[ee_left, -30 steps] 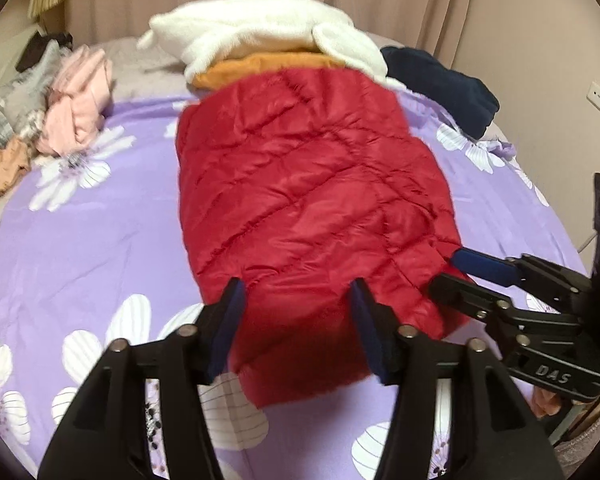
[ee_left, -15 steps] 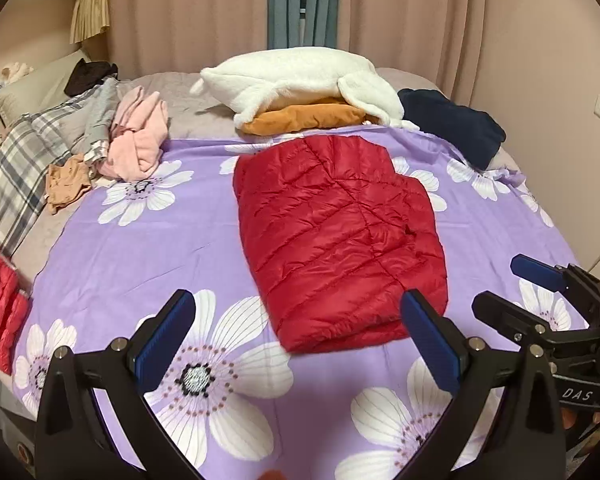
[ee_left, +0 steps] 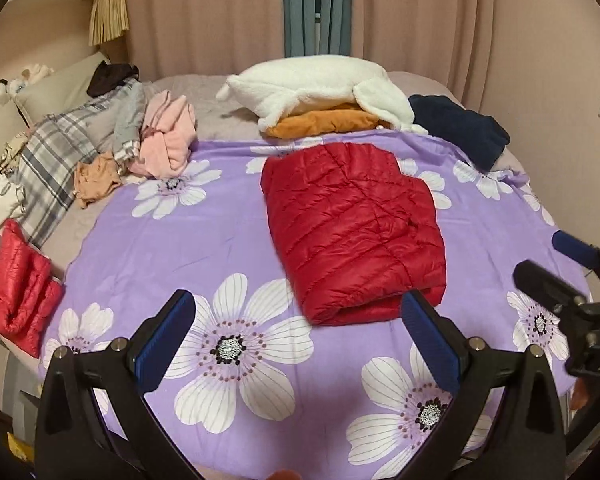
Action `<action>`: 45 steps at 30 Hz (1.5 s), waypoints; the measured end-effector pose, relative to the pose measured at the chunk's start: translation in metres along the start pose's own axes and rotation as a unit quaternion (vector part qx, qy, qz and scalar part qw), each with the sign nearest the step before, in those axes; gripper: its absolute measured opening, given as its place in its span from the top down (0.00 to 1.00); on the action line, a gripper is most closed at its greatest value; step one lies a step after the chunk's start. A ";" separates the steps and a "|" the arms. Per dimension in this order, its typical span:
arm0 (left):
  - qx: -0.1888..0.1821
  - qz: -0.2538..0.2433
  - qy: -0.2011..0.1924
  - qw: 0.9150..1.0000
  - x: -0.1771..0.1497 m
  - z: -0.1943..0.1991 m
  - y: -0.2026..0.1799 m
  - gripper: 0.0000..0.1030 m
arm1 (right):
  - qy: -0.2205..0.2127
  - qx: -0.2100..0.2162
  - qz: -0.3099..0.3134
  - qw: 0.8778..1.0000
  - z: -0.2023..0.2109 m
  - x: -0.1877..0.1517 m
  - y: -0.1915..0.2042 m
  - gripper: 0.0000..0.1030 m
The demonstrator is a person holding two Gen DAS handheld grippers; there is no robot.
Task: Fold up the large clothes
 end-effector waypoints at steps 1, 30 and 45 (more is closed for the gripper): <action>0.002 0.003 -0.002 1.000 0.000 0.003 0.001 0.00 | -0.002 0.000 0.000 1.000 0.003 0.001 0.000 0.01; 0.012 0.008 0.011 1.000 -0.011 0.002 -0.008 0.00 | 0.027 -0.014 -0.008 0.999 -0.003 -0.016 -0.002 0.01; 0.012 0.005 0.011 1.000 -0.011 0.001 -0.009 0.00 | 0.024 -0.013 -0.004 1.000 -0.003 -0.015 -0.003 0.01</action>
Point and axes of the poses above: each gripper's, at about its wrist camera, not at the fingertips, and z roughly against the way its jaws point, y to its left, x to its top, the point moved 9 cm from there along -z, roughly the way its jaws point, and after that the axes turned 3 degrees about z, right-handed, at the moved point
